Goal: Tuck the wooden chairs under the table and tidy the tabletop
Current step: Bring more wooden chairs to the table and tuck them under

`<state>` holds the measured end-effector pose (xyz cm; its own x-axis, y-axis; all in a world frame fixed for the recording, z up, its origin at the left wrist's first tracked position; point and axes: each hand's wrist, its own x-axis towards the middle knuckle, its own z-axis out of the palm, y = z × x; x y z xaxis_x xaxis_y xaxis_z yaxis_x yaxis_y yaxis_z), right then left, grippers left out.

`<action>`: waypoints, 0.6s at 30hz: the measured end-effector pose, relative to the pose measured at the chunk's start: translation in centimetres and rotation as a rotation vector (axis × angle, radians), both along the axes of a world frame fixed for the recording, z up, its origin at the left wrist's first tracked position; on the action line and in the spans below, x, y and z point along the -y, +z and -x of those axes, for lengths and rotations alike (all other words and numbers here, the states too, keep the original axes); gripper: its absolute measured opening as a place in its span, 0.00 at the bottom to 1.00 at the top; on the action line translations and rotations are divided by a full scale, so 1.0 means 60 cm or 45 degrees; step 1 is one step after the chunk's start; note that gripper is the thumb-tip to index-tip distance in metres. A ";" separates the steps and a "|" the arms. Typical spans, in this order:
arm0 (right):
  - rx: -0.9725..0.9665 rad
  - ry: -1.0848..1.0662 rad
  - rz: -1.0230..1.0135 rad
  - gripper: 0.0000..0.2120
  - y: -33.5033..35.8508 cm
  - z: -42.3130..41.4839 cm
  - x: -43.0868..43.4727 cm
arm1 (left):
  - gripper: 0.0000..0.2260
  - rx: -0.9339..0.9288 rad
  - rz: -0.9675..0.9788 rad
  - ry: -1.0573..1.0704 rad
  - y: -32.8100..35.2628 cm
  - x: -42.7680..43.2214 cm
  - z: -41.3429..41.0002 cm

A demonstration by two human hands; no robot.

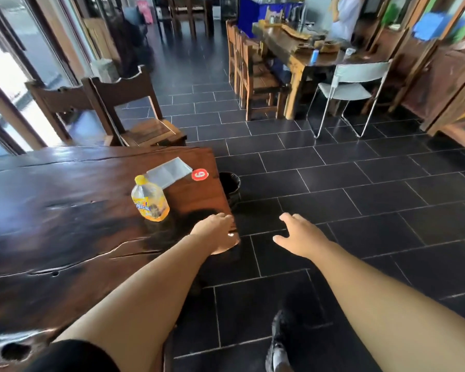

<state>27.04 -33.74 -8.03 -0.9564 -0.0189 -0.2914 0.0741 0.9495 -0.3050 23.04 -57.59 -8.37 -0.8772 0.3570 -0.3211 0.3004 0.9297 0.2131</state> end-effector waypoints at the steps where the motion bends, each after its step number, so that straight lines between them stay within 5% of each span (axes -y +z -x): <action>1: -0.005 0.020 0.000 0.27 -0.002 0.036 -0.022 | 0.21 -0.001 0.005 0.021 -0.005 -0.018 0.031; 18: 0.015 0.276 -0.041 0.28 0.026 0.549 -0.240 | 0.25 -0.109 -0.039 0.297 0.009 -0.220 0.455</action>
